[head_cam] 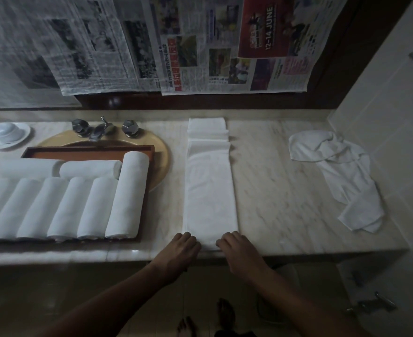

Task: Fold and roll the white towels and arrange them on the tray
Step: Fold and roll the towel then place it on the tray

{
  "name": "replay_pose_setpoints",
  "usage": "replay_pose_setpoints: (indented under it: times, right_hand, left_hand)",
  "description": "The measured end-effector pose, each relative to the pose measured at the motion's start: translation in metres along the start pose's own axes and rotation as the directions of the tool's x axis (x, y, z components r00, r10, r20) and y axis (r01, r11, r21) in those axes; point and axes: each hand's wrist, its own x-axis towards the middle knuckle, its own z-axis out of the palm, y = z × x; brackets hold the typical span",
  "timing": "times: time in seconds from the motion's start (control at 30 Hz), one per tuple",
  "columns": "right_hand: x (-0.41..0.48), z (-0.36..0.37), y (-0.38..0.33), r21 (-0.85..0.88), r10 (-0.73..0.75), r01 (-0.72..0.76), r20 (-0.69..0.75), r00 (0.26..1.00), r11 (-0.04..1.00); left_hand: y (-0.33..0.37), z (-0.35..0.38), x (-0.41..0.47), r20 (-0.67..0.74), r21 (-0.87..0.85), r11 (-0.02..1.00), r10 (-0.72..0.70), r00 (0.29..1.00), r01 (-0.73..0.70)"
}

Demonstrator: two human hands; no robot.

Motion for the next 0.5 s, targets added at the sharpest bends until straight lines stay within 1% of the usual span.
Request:
replay_pose_setpoints:
  times: [0.1, 0.2, 0.27, 0.3, 0.33, 0.4, 0.5]
  right_hand:
    - [-0.001, 0.002, 0.002, -0.026, -0.009, 0.009, 0.008, 1.0, 1.0]
    - [0.001, 0.001, 0.007, -0.042, -0.013, 0.014, 0.019, 1.0, 0.999]
    - [0.001, -0.001, 0.011, 0.005, 0.013, -0.013, 0.029, 1.0, 1.0]
    - [0.001, -0.003, 0.012, 0.034, 0.039, -0.04, 0.038, 0.999, 0.999]
    - [0.002, -0.005, 0.014, 0.054, 0.063, -0.066, 0.049, 0.997, 0.996]
    - [0.004, -0.008, 0.017, 0.085, 0.088, -0.094, 0.078, 0.993, 0.992]
    - [0.009, -0.011, 0.027, 0.229, 0.171, -0.195, 0.122, 0.978, 0.954]
  left_hand:
    - [0.0, -0.001, 0.002, -0.016, -0.021, 1.0, -0.004, 1.0, 0.003]
    - [-0.001, -0.005, 0.003, -0.062, -0.092, 0.995, -0.03, 0.998, 0.024]
    - [-0.002, -0.011, 0.007, -0.072, -0.177, 0.983, -0.064, 0.995, 0.051]
    - [-0.003, -0.014, 0.009, -0.062, -0.247, 0.965, -0.107, 0.992, 0.089]
    - [-0.006, -0.016, 0.01, -0.063, -0.315, 0.938, -0.174, 0.983, 0.146]
    - [-0.01, -0.022, 0.012, 0.027, -0.44, 0.852, -0.304, 0.952, 0.284]
    - [-0.019, -0.029, 0.015, 0.122, -0.615, 0.661, -0.458, 0.881, 0.429]
